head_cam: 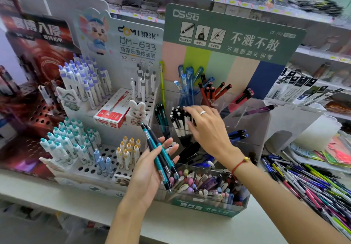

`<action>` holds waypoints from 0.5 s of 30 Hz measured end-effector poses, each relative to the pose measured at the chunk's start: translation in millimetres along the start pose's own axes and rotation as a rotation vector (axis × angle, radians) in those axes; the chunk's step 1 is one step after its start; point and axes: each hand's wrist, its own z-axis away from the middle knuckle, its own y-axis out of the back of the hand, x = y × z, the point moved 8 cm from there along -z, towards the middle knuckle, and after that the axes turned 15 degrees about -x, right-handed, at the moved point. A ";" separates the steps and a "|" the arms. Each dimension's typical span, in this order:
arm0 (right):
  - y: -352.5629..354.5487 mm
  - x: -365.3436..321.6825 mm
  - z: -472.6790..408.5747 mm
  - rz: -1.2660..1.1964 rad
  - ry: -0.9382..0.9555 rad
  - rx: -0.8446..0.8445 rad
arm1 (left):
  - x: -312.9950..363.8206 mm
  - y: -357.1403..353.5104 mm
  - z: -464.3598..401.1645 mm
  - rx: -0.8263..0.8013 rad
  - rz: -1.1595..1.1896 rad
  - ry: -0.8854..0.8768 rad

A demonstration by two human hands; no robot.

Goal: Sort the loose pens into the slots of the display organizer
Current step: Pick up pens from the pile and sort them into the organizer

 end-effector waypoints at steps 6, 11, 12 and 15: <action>0.6 20.1 4.5 -0.041 -0.112 0.021 | 4.2 2.0 1.6 -0.040 0.081 -0.020; 17.8 -11.9 34.4 -0.512 -0.186 -0.046 | 8.5 1.2 2.5 -0.057 -0.008 -0.071; 6.0 -22.9 40.5 -0.667 -0.231 -0.239 | 7.8 1.5 1.7 -0.058 -0.011 -0.076; -33.3 -47.9 59.7 -1.102 -0.337 -0.658 | 3.5 1.9 -3.6 -0.066 -0.014 -0.072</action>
